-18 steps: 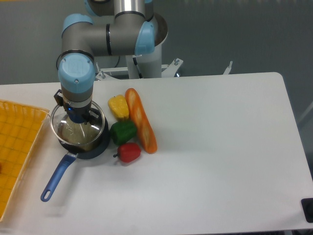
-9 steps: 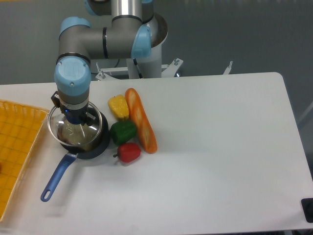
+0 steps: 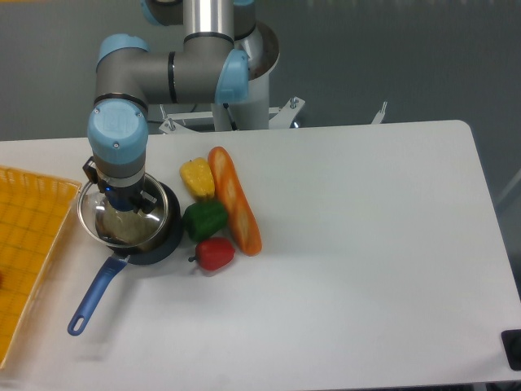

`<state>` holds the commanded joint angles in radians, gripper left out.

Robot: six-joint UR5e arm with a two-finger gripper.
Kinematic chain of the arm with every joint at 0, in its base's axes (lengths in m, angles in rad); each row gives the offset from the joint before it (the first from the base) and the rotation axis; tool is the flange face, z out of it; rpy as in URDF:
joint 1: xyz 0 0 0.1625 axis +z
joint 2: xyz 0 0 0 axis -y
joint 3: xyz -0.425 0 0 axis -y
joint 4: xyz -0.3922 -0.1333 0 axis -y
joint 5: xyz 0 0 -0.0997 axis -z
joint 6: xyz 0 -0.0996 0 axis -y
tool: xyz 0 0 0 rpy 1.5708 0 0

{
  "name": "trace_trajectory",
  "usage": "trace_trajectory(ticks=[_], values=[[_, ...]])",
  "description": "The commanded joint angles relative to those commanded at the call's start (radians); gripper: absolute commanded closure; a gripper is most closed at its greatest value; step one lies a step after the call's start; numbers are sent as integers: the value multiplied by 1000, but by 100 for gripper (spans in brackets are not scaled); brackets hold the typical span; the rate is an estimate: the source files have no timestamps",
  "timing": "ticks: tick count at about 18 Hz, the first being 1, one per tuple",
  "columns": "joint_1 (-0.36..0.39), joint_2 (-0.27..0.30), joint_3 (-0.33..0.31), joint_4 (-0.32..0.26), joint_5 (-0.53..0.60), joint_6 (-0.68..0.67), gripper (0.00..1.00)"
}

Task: Close the pot lid
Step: 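Lower the glass lid onto the pan and settle it on the rim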

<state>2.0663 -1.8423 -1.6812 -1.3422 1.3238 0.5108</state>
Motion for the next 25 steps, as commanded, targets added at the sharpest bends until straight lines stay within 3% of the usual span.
trace_trajectory(ticks=[25], values=[[2,-8,-11,0,3,5,70]])
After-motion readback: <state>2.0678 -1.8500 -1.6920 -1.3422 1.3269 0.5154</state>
